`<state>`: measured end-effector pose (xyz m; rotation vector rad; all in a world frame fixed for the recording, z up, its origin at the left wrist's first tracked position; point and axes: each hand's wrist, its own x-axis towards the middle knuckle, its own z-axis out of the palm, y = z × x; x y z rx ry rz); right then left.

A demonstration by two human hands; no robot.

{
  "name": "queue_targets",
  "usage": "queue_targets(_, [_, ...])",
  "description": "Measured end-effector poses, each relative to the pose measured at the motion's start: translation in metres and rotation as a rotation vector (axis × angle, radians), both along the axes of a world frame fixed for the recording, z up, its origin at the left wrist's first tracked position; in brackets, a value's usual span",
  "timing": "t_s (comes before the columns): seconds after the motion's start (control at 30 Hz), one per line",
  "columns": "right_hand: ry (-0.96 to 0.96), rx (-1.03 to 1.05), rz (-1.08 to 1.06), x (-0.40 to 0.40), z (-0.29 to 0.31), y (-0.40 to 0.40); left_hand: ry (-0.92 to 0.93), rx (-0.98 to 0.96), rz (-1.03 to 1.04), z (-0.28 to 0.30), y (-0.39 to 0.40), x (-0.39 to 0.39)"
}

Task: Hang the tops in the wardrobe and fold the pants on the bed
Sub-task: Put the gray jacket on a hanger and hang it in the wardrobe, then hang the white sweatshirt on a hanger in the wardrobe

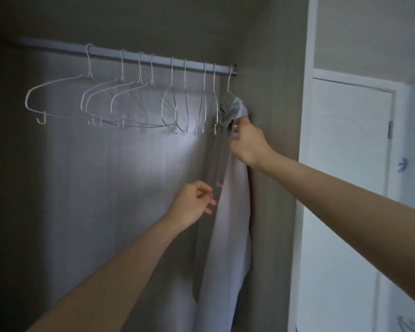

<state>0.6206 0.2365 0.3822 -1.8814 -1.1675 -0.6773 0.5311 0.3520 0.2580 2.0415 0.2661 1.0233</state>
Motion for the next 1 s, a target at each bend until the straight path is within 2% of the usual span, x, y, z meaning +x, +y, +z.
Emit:
queue_targets(0.1, [0.006,-0.057,0.124,-0.017,-0.027,-0.011,-0.041,-0.005,0.086,-0.005,-0.004,-0.035])
queue_targets(0.3, [0.049,-0.161,0.44,-0.054,-0.101,-0.028,0.023,0.079,0.354,-0.028,-0.034,-0.11])
queue_targets(0.53, [0.13,-0.329,0.861,-0.11,-0.207,-0.046,0.141,-0.055,0.71,-0.117,-0.116,-0.212])
queue_targets(0.73, [0.193,-0.599,1.122,-0.176,-0.281,-0.079,0.369,-0.225,1.008,-0.192,-0.21,-0.296])
queue_targets(1.0, [0.241,-0.991,1.281,-0.267,-0.345,-0.103,0.727,-0.465,1.382,-0.285,-0.301,-0.427])
